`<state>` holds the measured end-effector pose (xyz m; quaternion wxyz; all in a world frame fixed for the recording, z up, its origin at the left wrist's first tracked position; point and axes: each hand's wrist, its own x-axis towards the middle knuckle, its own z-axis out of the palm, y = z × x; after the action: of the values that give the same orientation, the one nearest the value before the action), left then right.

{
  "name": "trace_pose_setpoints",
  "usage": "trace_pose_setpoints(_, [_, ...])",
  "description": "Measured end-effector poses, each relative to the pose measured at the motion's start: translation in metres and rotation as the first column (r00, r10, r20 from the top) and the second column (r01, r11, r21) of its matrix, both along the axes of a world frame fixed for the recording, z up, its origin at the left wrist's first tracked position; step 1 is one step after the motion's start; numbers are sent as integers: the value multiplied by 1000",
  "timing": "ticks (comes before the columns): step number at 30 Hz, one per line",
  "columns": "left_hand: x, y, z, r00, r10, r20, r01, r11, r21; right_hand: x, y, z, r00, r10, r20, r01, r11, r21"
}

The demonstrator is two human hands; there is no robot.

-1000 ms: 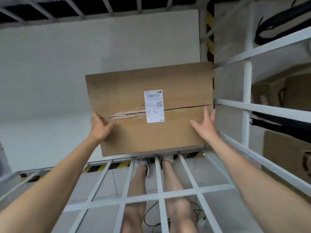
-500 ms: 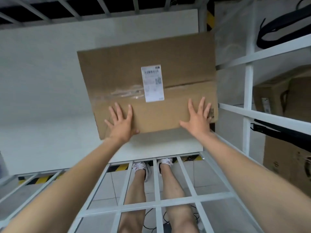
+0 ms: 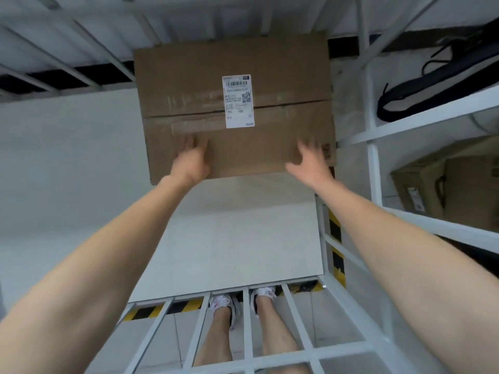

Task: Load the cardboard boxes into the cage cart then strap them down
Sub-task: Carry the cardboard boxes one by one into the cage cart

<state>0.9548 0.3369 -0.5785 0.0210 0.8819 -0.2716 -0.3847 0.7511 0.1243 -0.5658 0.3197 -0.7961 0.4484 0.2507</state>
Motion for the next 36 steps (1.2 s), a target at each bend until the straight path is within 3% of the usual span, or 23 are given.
trace_pose_setpoints(6, [-65,9,111,997,-76,30,78,992,-94,-69,71,106,996,-84,28,85,996,-29])
trace_pose_setpoints(13, [-137,-3,298,941,-330,79,340,917,-208,-130,116,289,981,-192,35,195,971,-136])
trace_pose_setpoints(18, [-209,-3,416,892,-431,136,452,835,-315,-198,147,412,926,-327,191,364,907,-212])
trace_pose_setpoints(23, [-328,-40,504,790,-587,176,598,677,-429,-320,150,495,816,-507,279,578,738,-349])
trace_pose_setpoints(28, [-487,-87,566,575,-781,243,775,424,-469,-481,156,542,603,-731,320,789,488,-373])
trace_pose_setpoints(32, [-621,-106,589,446,-866,224,813,288,-506,-605,176,564,401,-832,383,892,259,-372])
trace_pose_setpoints(36, [-731,-114,589,342,-904,257,861,192,-472,-707,193,568,287,-879,380,923,148,-354])
